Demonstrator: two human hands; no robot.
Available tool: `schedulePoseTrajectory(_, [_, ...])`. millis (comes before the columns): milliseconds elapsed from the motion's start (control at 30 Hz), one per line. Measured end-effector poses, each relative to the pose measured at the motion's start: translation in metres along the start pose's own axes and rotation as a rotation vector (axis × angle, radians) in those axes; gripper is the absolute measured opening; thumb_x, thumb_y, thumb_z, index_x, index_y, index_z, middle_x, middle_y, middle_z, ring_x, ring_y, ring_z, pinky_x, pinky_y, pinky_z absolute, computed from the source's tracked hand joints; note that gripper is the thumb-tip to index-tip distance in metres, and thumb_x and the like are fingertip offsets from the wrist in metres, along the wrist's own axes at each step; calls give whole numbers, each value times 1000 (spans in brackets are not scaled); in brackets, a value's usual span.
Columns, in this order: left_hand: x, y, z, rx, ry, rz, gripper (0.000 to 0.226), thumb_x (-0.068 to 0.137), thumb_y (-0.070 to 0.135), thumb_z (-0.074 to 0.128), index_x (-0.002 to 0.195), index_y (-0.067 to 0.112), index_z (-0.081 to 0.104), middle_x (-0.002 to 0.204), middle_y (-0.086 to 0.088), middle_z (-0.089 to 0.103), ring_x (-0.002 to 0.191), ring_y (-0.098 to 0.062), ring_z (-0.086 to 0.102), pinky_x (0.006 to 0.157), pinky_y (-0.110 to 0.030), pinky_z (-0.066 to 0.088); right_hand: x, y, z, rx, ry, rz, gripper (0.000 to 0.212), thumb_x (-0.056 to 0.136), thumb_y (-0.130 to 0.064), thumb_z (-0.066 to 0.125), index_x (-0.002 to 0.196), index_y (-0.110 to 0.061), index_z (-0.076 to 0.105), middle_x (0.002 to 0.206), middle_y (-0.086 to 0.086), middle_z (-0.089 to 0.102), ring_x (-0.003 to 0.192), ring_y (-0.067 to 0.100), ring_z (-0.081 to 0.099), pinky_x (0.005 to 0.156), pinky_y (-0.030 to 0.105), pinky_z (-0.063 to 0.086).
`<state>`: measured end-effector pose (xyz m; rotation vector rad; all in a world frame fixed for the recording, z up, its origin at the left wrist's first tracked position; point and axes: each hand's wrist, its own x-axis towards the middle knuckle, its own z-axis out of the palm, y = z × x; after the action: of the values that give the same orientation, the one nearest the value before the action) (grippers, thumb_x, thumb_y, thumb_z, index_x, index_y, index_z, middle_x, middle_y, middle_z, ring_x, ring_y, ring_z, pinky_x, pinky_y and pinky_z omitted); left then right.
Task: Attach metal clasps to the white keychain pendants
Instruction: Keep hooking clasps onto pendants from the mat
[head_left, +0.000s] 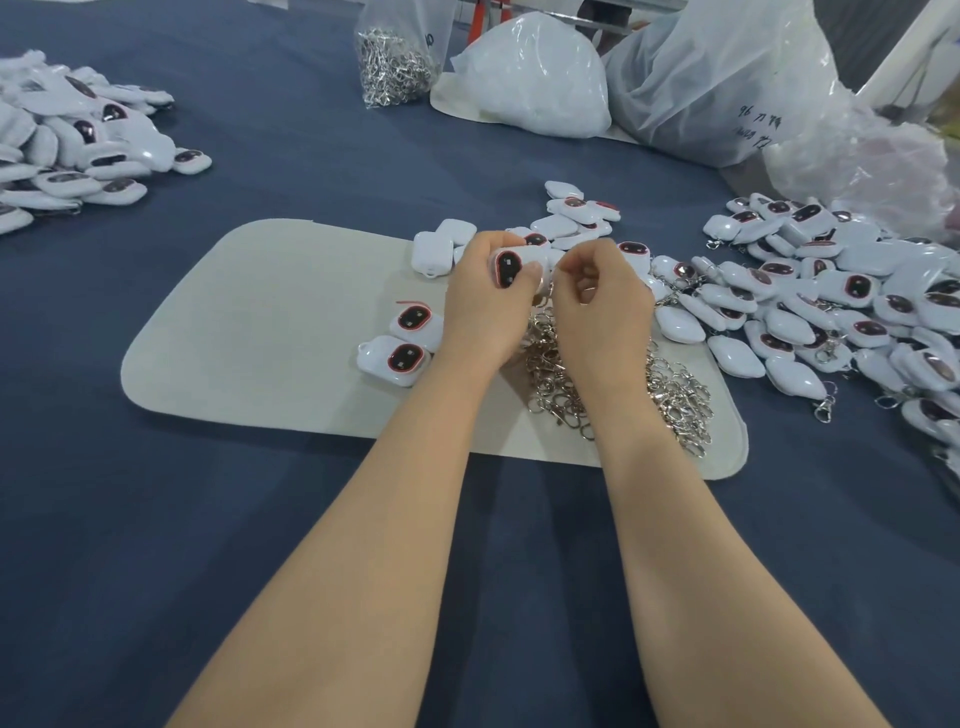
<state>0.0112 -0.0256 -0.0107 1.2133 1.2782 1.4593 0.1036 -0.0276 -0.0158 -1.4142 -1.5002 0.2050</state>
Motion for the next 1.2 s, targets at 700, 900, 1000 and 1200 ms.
schedulePoseTrajectory(700, [1, 3, 2, -316, 80, -233, 18, 91, 11, 59, 103, 20, 49, 111, -12, 62, 86, -24, 68, 67, -19, 52, 1, 0, 0, 82, 27, 1, 11, 89, -5, 55, 90, -13, 62, 80, -8, 59, 74, 7, 53, 69, 4, 38])
schedulePoseTrajectory(900, [-2, 2, 1, -57, 93, 16, 23, 89, 11, 57, 105, 26, 51, 90, 7, 59, 88, -25, 64, 87, -41, 53, 1, 2, 2, 4, 3, -26, 11, 88, -3, 55, 89, -9, 64, 79, -5, 59, 72, 11, 52, 67, 4, 36])
schedulePoseTrajectory(1000, [-3, 1, 1, 76, 87, 127, 23, 90, 13, 56, 106, 28, 52, 87, 17, 56, 76, -12, 58, 81, -27, 49, 1, 3, 3, -5, -35, -21, 11, 88, -3, 55, 89, -9, 64, 79, -4, 61, 73, 11, 54, 67, 7, 37])
schedulePoseTrajectory(1200, [-3, 3, 3, 95, 89, 145, 22, 91, 12, 55, 110, 24, 50, 89, 19, 53, 79, -8, 58, 79, -23, 49, 0, 1, 4, 131, -35, 63, 12, 88, -5, 56, 90, -16, 59, 78, -11, 58, 70, 4, 53, 66, 2, 38])
